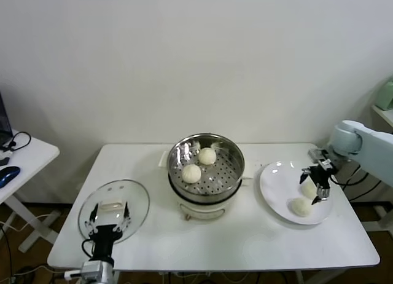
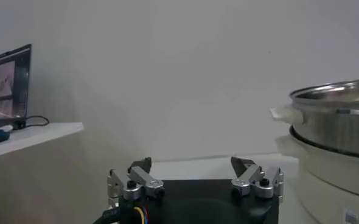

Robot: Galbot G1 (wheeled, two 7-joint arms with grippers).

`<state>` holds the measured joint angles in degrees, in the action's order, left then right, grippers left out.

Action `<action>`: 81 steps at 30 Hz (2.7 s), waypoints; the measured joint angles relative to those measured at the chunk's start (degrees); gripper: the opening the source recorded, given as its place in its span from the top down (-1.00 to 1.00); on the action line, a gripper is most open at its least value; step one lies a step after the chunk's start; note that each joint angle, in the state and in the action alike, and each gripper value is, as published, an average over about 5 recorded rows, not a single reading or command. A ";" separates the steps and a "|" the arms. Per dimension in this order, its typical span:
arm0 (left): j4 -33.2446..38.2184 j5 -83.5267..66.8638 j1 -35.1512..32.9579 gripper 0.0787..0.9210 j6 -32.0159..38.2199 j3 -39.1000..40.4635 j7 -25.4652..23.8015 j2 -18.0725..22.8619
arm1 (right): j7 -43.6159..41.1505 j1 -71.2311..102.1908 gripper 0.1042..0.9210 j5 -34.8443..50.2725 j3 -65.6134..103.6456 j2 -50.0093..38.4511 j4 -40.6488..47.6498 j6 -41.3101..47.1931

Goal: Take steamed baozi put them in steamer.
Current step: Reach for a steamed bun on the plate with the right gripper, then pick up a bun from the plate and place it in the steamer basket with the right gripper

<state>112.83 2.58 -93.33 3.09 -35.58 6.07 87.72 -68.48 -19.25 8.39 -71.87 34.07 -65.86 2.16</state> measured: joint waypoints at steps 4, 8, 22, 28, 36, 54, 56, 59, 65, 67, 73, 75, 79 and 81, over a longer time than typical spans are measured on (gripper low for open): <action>-0.15 0.05 -0.25 -0.77 0.22 -0.18 0.00 -0.04 | 0.46 3.23 -0.76 -1.87 2.75 0.33 1.22 -0.30; -0.16 0.09 -0.63 -0.77 0.44 -0.48 0.00 -0.16 | 0.73 5.98 -0.76 -3.55 5.12 1.14 2.55 -0.65; -0.82 0.29 -1.33 -0.77 0.94 -0.71 -0.13 -0.05 | 1.42 12.81 -0.76 -9.33 10.73 4.01 5.75 -2.28; -1.10 0.41 -1.31 -0.77 1.00 -0.68 -0.13 -0.06 | 1.55 14.08 -0.76 -11.07 12.30 4.74 6.66 -2.80; -1.31 0.49 -1.27 -0.77 1.09 -0.54 -0.12 -0.05 | 1.68 15.21 -0.70 -12.39 13.58 5.28 7.25 -2.91; -1.29 0.53 -1.36 -0.77 1.18 -0.48 -0.09 0.01 | 1.51 14.61 -0.53 -13.01 14.22 5.40 6.18 -3.99; -1.25 0.55 -1.38 -0.77 1.18 -0.48 -0.08 0.02 | 1.31 13.82 -0.53 -12.87 13.88 5.39 5.73 -4.49; -1.20 0.64 -1.41 -0.77 1.17 -0.45 -0.08 0.03 | 0.86 11.75 -0.53 -12.49 13.00 5.49 4.63 -5.54; -1.17 1.02 -1.58 -0.77 1.10 -0.36 -0.09 0.04 | -0.40 4.18 -0.53 -12.16 9.73 6.52 1.37 -9.01; -1.17 1.15 -1.60 -0.77 1.04 -0.36 -0.11 0.03 | -0.73 0.90 -0.53 -12.17 8.18 6.97 0.00 -10.53; -1.20 1.60 -1.73 -0.77 0.89 -0.25 -0.10 -0.07 | -1.16 -9.02 -0.53 -13.47 4.20 8.53 -5.19 -15.79; -1.20 1.83 -1.80 -0.77 0.85 -0.12 -0.09 -0.08 | -1.18 -11.78 -0.53 -14.34 3.54 9.14 -7.20 -17.71; -1.16 2.25 -1.93 -0.77 0.79 0.15 0.00 -0.03 | -1.24 -16.13 -0.53 -16.23 2.59 10.58 -11.56 -21.23; -1.13 2.45 -1.95 -0.77 0.78 0.23 0.06 0.02 | -1.29 -17.56 -0.53 -17.24 2.41 11.42 -13.75 -22.60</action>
<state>111.70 5.02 -95.28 3.88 -35.35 6.14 87.74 -69.77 -36.81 -8.85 -69.47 45.49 -79.60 -20.44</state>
